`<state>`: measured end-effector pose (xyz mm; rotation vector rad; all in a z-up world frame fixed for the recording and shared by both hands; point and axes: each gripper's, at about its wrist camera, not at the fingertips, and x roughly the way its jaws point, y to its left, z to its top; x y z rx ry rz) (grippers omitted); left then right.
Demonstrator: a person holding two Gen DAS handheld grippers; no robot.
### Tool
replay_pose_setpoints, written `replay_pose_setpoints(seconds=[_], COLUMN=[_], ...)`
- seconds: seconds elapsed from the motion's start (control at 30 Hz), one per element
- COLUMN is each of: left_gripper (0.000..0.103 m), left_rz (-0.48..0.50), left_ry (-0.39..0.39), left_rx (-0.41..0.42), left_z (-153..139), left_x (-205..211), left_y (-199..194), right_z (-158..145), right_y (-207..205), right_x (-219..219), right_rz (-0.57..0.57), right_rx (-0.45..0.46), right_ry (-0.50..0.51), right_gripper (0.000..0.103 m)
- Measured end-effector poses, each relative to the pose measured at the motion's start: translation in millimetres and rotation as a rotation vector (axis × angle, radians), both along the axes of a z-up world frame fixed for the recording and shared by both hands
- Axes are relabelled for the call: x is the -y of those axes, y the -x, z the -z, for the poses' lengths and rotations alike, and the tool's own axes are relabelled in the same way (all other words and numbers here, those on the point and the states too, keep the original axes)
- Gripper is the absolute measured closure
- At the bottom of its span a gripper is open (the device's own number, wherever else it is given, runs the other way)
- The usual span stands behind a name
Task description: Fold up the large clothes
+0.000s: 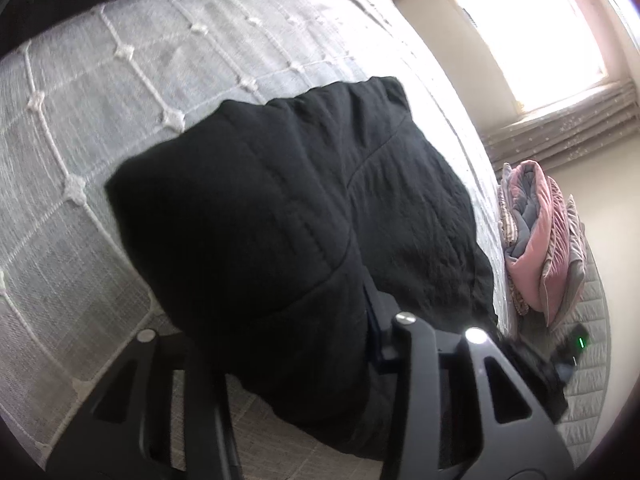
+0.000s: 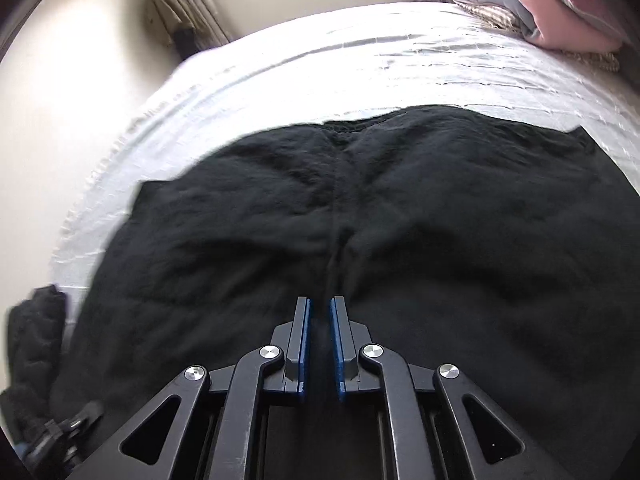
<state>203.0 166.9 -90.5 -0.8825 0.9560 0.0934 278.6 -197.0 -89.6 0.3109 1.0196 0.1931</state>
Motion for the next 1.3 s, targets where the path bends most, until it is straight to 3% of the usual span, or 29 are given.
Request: replay_pose_setpoints(seconds=[0.2, 0.33, 0.4, 0.5, 0.7, 0.8, 0.9, 1.03, 1.17, 1.3], left_gripper=[0.06, 0.061, 0.068, 0.075, 0.079, 0.079, 0.08, 0.08, 0.081, 0.081], left_rz=[0.01, -0.025, -0.041, -0.019, 0.033, 0.061, 0.093, 0.178, 0.275, 0.434], left_ry=[-0.006, 0.042, 0.048, -0.021, -0.176, -0.249, -0.308, -0.435, -0.524, -0.638], left_rx=[0.019, 0.015, 0.042, 0.107, 0.265, 0.328, 0.383, 0.494, 0.586, 0.687], left_z=[-1, 6, 2, -16, -61, -81, -103, -145, -182, -211], left_x=[3, 1, 1, 12, 39, 55, 73, 117, 172, 250], left_y=[-7, -7, -3, 0, 5, 5, 4, 12, 18, 24], right_z=[-25, -5, 9, 11, -5, -12, -13, -11, -2, 11], right_y=[89, 124, 129, 129, 146, 159, 174, 205, 228, 245], right_x=[53, 94, 108, 118, 150, 180, 217, 273, 312, 339], right_rz=[0.112, 0.215, 0.216, 0.238, 0.265, 0.329, 0.424, 0.594, 0.692, 0.765], right_rx=[0.024, 0.027, 0.001, 0.008, 0.06, 0.092, 0.125, 0.17, 0.187, 0.184], right_ry=[-0.062, -0.101, -0.139, -0.192, -0.299, -0.348, -0.483, -0.606, -0.696, -0.756], right_gripper=[0.087, 0.085, 0.087, 0.086, 0.086, 0.085, 0.085, 0.085, 0.085, 0.085])
